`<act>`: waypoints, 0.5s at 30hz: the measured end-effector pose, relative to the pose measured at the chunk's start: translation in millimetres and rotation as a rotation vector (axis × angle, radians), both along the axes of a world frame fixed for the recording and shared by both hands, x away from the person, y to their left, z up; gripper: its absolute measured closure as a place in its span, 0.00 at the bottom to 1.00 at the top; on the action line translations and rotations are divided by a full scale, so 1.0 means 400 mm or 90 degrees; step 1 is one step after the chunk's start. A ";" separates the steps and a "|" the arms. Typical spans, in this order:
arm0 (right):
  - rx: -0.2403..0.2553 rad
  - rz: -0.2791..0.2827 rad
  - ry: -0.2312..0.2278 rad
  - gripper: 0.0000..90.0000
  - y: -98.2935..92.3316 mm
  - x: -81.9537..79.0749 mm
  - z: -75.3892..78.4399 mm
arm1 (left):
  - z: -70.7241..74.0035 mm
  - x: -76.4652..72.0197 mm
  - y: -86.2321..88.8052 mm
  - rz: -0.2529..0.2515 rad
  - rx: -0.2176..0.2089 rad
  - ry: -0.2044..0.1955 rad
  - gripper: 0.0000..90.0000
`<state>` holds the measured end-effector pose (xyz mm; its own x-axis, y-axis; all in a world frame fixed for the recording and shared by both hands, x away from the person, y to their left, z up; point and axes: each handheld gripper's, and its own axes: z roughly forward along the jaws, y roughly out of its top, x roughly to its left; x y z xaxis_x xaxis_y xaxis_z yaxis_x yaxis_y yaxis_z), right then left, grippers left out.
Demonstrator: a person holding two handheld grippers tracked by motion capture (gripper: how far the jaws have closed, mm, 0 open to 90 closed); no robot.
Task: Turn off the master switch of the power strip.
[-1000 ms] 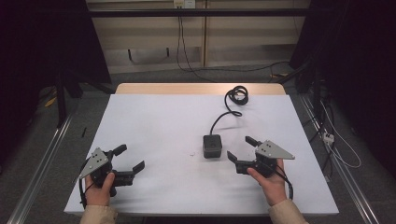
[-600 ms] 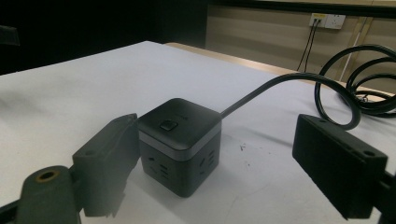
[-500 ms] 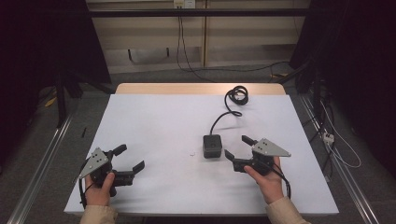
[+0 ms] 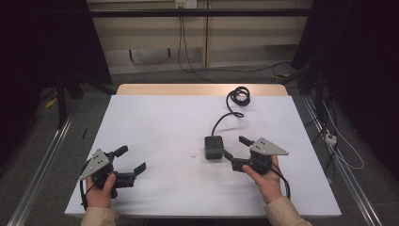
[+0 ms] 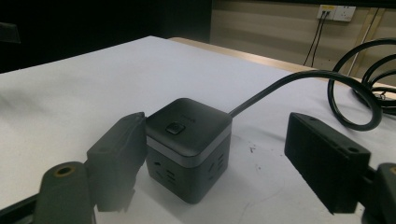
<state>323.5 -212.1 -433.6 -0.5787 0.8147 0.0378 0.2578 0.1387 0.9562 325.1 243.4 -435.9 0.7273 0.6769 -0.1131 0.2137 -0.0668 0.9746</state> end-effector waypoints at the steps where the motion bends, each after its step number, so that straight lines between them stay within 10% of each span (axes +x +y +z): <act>1: 0.001 0.002 0.002 0.24 0.001 0.001 -0.001 | 0.000 0.000 0.000 0.000 0.000 0.000 0.03; 15: -0.004 0.008 0.010 0.28 0.020 0.012 -0.001 | 0.000 0.000 0.000 -0.004 0.005 -0.001 0.03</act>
<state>328.3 -204.3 -433.8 -0.5889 0.8071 0.0421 0.2709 0.1481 0.9511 325.2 243.3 -435.9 0.7314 0.6734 -0.1071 0.2121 -0.0755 0.9743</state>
